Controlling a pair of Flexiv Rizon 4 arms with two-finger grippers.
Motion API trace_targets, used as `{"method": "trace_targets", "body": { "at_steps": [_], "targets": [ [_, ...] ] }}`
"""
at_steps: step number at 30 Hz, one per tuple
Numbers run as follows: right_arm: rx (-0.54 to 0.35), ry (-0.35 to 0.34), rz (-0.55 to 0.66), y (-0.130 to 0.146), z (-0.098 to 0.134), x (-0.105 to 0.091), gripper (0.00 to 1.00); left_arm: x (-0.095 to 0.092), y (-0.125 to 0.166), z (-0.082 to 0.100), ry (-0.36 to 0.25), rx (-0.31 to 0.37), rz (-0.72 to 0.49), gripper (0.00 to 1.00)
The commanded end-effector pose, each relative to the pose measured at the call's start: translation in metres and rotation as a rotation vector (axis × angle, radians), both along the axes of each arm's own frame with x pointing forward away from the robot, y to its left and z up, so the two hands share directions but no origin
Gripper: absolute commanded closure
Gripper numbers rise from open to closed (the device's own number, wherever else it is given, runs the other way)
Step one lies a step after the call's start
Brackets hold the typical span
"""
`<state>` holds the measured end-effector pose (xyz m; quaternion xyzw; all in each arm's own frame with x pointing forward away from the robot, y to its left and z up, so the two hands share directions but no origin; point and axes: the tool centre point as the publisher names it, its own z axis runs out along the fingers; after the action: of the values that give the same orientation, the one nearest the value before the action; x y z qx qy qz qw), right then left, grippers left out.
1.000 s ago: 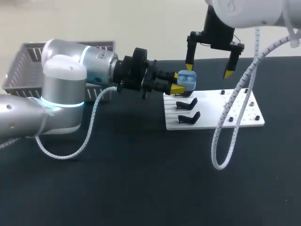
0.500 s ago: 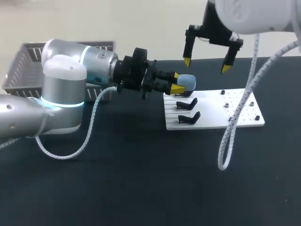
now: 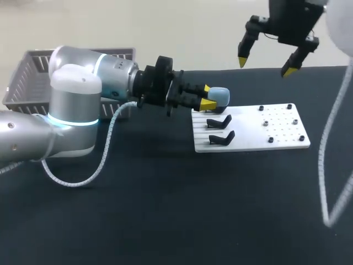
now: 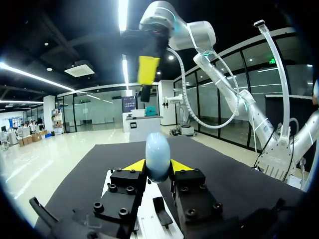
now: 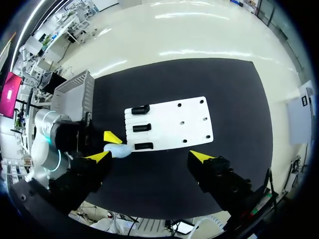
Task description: Pick up each earbud case from the left stands, insert the matching earbuds, close the lid, and place the case in the box.
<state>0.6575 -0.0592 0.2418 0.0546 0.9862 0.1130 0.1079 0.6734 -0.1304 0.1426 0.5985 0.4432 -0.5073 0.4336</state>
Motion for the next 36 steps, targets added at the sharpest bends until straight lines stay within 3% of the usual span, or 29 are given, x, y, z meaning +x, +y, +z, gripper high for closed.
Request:
{"method": "trace_targets", "body": {
  "at_steps": [1,8,19,28,29,31,33,34,36],
  "targets": [
    [0.058,-0.246,-0.018,-0.003,0.01,-0.031,0.0,0.0,0.0,-0.001,-0.001,-0.001,0.001,1.0],
    [0.096,-0.282,0.034,0.012,0.022,-0.036,0.0,-0.013,0.025,0.016,0.002,0.023,0.16,1.0],
    [0.15,-0.307,0.062,0.023,0.03,-0.03,0.0,-0.013,0.11,0.06,-0.111,0.141,0.532,1.0],
    [0.15,-0.307,0.062,0.023,0.03,-0.03,0.0,0.01,0.191,0.053,-0.105,0.216,0.79,1.0],
    [0.15,-0.307,0.062,0.023,0.03,-0.03,0.0,0.013,0.198,0.051,-0.099,0.216,0.802,1.0],
    [0.15,-0.307,0.062,0.023,0.03,-0.03,0.0,0.018,0.21,0.05,-0.118,0.286,0.823,1.0],
    [0.15,-0.307,0.062,0.023,0.03,-0.03,0.0,0.025,0.223,0.046,-0.097,0.254,0.838,1.0],
    [0.15,-0.307,0.062,0.023,0.03,-0.03,0.0,0.029,0.228,0.044,-0.105,0.289,0.849,1.0],
    [0.15,-0.307,0.062,0.023,0.03,-0.03,0.0,0.04,0.239,0.039,-0.097,0.285,0.855,1.0]
  ]
}}
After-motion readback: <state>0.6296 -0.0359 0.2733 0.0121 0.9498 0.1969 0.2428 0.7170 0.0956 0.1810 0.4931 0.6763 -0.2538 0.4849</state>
